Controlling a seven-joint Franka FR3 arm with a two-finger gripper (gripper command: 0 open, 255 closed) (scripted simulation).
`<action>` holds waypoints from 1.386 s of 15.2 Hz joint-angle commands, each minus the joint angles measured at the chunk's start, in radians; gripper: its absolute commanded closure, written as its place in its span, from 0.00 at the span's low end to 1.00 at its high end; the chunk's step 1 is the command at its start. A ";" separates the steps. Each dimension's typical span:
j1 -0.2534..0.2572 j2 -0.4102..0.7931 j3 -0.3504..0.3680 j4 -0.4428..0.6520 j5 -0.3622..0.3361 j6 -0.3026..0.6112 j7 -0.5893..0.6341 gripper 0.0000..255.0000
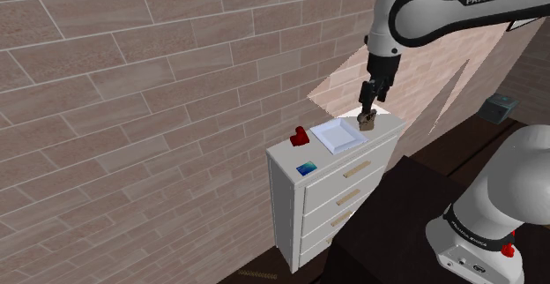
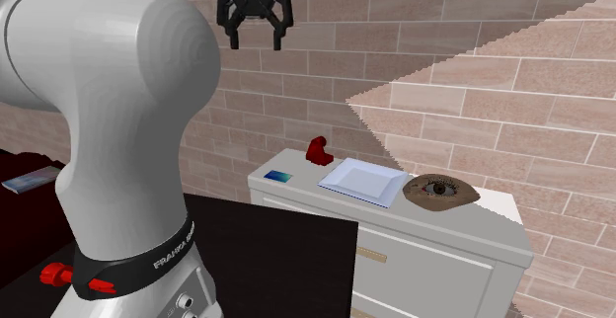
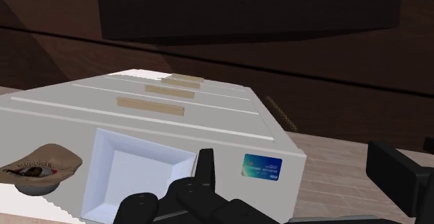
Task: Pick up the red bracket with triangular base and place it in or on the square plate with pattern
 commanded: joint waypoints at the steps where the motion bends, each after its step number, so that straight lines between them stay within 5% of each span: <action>1: -0.001 0.059 -0.014 -0.015 0.001 0.092 -0.020 0.00; 11: 0.006 0.413 -0.091 0.022 0.057 0.480 -0.160 0.00; 21: -0.003 0.817 -0.102 0.225 0.264 0.731 -0.387 0.00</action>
